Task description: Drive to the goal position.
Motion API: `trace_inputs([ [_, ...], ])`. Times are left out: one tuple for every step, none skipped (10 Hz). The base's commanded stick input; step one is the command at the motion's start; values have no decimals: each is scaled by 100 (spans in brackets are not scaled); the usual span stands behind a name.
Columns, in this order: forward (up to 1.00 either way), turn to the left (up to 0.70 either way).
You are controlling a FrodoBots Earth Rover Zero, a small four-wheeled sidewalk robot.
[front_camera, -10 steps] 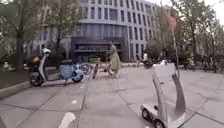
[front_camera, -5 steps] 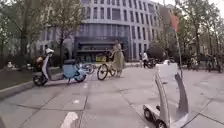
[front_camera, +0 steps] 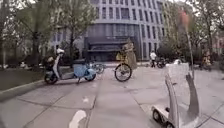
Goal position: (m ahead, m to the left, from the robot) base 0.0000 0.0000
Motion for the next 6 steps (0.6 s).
trace_inputs([
  [0, 0],
  [14, 0],
  [54, 0],
  [70, 0],
  [70, 0],
  [70, 0],
])
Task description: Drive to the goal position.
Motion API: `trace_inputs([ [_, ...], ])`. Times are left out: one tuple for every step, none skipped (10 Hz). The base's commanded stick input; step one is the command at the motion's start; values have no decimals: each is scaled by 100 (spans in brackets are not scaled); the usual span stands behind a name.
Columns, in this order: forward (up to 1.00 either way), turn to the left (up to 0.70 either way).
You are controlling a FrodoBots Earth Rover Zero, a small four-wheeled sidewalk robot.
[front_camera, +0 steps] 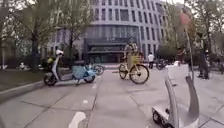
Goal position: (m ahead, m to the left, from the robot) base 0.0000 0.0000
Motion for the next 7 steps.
trace_inputs([
  [70, 0],
  [70, 0],
  [70, 0],
  [70, 0],
  [65, 0],
  [49, 0],
  [6, 0],
])
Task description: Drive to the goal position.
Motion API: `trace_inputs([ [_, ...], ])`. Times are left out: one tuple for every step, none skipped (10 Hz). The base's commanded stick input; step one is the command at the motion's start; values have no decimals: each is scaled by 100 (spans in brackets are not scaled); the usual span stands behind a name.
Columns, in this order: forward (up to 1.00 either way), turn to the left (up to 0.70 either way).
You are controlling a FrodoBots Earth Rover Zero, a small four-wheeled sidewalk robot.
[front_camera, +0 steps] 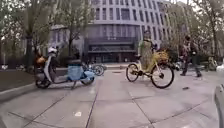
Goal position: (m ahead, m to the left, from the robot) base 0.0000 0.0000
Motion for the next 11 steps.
trace_inputs([
  [0, 0],
  [0, 0],
  [0, 0],
  [0, 0],
  [0, 0],
  [0, 0],
  [0, 0],
  [0, 0],
  [0, 0],
  [10, 0],
  [63, 0],
])
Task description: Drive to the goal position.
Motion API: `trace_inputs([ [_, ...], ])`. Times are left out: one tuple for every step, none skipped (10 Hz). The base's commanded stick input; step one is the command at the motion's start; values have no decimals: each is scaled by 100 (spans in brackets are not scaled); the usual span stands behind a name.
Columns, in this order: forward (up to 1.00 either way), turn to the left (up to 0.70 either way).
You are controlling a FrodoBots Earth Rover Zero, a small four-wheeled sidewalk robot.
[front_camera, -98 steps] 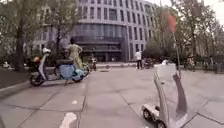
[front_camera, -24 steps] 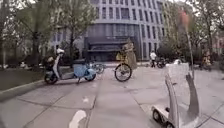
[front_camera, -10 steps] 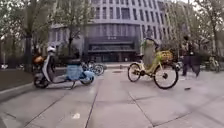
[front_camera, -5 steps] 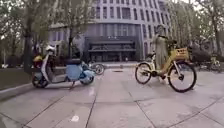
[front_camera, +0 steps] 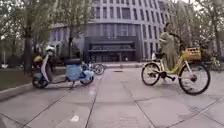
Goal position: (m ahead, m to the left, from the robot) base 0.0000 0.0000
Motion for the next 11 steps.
trace_inputs([
  [13, 0],
  [0, 0],
  [0, 0],
  [0, 0],
  [0, 0],
  [0, 0],
  [0, 0],
  [0, -49],
  [0, -70],
  [0, -70],
  [0, -70],
])
